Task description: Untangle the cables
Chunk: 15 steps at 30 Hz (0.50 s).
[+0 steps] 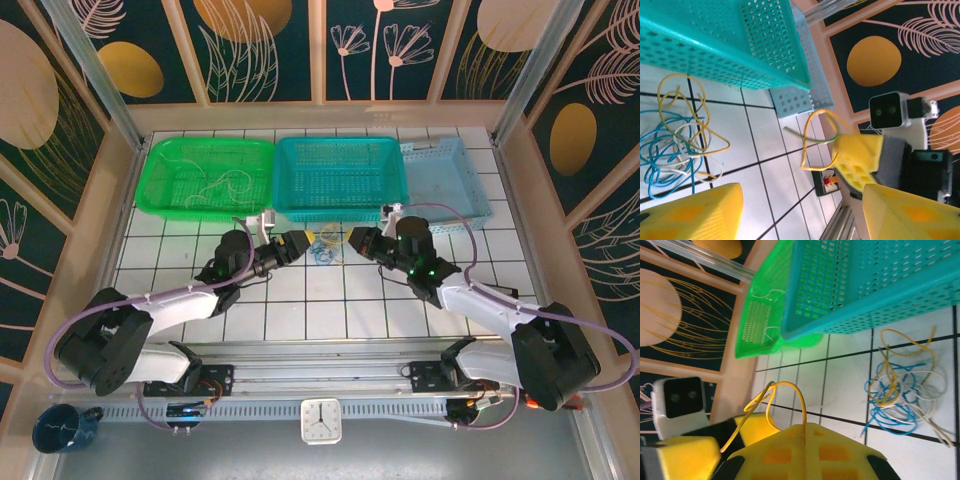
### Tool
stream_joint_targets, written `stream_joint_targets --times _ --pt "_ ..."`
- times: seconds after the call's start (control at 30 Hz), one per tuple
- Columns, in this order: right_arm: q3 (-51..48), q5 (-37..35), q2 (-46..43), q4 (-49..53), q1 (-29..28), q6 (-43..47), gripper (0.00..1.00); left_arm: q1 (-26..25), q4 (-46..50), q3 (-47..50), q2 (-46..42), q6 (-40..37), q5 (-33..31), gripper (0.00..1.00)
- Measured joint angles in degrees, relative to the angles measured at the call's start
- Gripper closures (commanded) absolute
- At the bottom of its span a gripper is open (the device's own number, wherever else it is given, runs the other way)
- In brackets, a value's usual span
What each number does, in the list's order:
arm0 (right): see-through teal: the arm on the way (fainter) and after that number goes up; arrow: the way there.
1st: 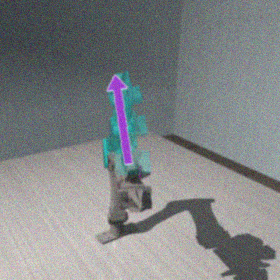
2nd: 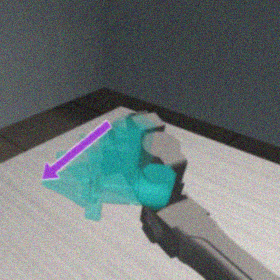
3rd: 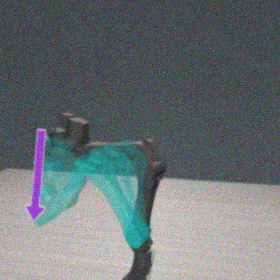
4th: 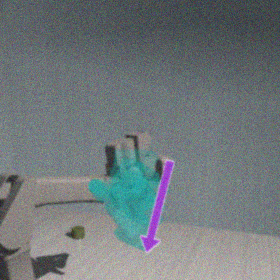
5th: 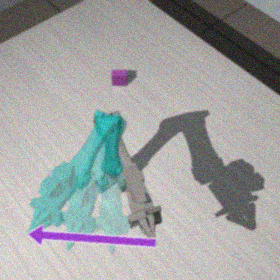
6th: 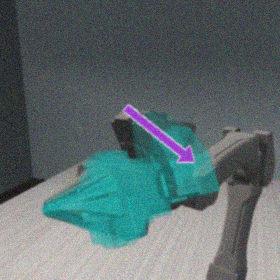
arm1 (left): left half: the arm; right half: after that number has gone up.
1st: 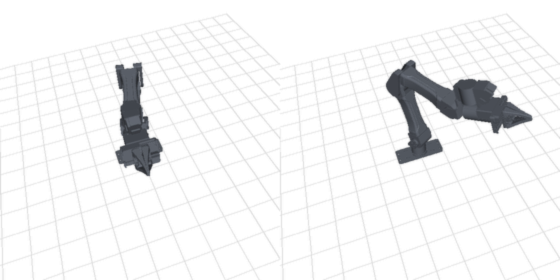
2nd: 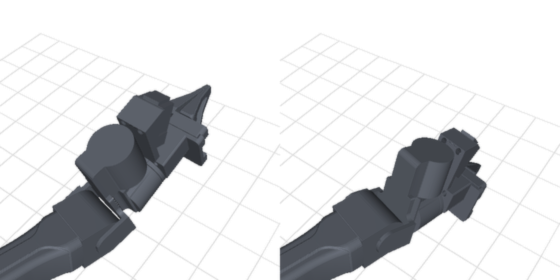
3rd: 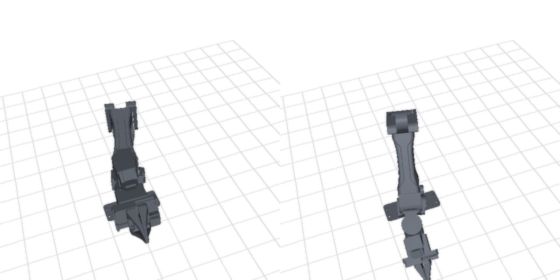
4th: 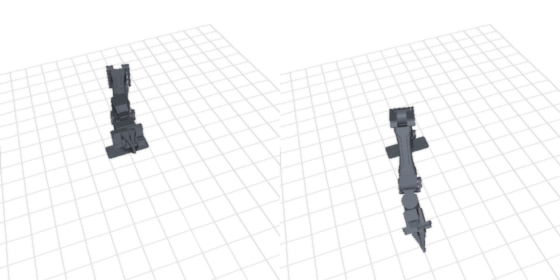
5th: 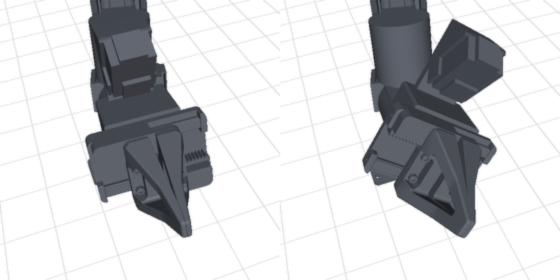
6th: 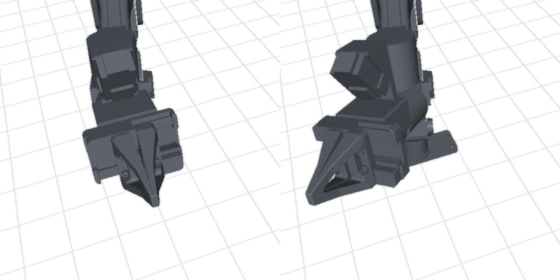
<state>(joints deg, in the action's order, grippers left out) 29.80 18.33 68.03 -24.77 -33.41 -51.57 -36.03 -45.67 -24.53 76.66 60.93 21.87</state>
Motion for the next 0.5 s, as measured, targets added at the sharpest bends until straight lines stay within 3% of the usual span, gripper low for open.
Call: stream_joint_targets --times 0.5 --pt "0.0 1.3 0.0 -2.4 -0.2 -1.8 1.0 -1.9 -1.3 -5.1 6.1 -0.5 -1.3 0.37"
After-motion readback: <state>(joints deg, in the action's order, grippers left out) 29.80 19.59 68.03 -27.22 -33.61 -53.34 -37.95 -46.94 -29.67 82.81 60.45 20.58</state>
